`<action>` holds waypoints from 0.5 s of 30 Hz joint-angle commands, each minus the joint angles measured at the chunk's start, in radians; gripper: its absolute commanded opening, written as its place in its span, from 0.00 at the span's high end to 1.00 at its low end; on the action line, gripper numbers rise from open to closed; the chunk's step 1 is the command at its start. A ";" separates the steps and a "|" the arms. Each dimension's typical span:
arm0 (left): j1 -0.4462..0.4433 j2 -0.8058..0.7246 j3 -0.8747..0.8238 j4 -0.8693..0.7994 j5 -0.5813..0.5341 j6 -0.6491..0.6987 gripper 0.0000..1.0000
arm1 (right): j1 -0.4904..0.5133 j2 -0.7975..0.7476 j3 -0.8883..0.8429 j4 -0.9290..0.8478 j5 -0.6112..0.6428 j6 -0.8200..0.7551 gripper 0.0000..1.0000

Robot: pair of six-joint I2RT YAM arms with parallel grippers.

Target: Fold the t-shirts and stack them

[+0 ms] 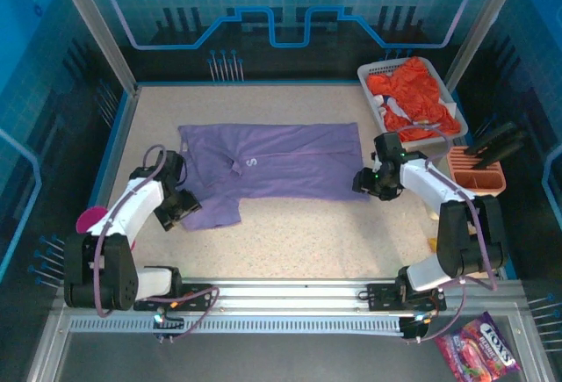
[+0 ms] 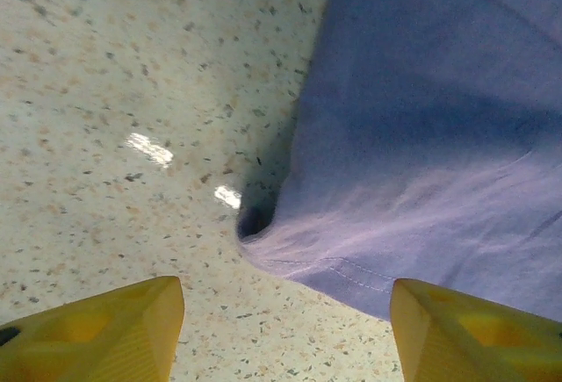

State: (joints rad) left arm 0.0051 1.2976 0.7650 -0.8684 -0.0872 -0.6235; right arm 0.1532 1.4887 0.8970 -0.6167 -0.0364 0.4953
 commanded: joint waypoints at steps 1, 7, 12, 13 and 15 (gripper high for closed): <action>-0.026 0.035 -0.045 0.052 -0.007 -0.043 0.37 | -0.011 -0.010 -0.024 0.002 -0.004 0.044 0.42; -0.036 0.007 -0.119 0.139 0.006 -0.069 0.42 | -0.011 0.027 -0.067 0.064 -0.045 0.068 0.44; -0.037 -0.018 -0.152 0.186 0.011 -0.074 0.46 | -0.011 0.059 -0.081 0.113 -0.085 0.083 0.46; -0.037 -0.016 -0.153 0.192 0.008 -0.072 0.47 | -0.011 0.062 -0.081 0.116 -0.085 0.083 0.46; -0.037 -0.007 -0.149 0.201 0.002 -0.059 0.48 | -0.011 0.064 -0.078 0.117 -0.082 0.079 0.48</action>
State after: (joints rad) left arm -0.0238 1.3033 0.6250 -0.7029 -0.0826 -0.6804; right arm 0.1528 1.5429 0.8299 -0.5243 -0.0940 0.5591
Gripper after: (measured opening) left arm 0.526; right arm 0.529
